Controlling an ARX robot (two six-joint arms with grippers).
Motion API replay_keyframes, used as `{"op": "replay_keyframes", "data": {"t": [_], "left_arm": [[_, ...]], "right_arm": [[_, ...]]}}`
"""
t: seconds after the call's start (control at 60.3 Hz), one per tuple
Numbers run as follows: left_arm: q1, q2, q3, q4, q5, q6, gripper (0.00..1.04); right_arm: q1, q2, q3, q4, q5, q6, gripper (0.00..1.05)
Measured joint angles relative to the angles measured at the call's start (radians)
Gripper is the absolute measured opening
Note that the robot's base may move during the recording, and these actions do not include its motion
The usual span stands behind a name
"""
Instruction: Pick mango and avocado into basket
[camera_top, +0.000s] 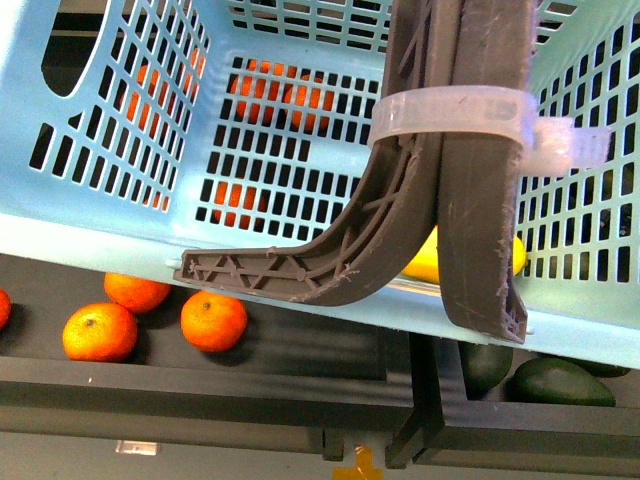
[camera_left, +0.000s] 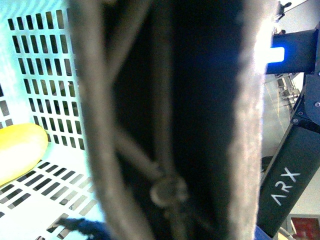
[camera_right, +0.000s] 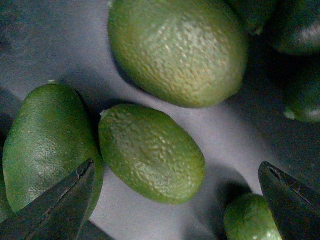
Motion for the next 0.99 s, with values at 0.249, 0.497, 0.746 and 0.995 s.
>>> {"op": "replay_keyframes", "data": {"t": [0.249, 0.497, 0.746, 0.995], "left_arm": [[0.001, 0.0, 0.0, 0.0, -0.009, 0.001, 0.11], [0.001, 0.0, 0.0, 0.0, -0.006, 0.0, 0.11], [0.0, 0.0, 0.0, 0.0, -0.004, 0.0, 0.11], [0.001, 0.0, 0.0, 0.0, -0.005, 0.001, 0.11]], "right_arm": [[0.025, 0.087, 0.095, -0.071, -0.01, -0.069, 0.96], [0.039, 0.164, 0.168, -0.075, -0.005, -0.077, 0.96], [0.039, 0.184, 0.18, -0.061, 0.005, -0.094, 0.93], [0.036, 0.189, 0.163, -0.045, 0.027, -0.091, 0.66]]}}
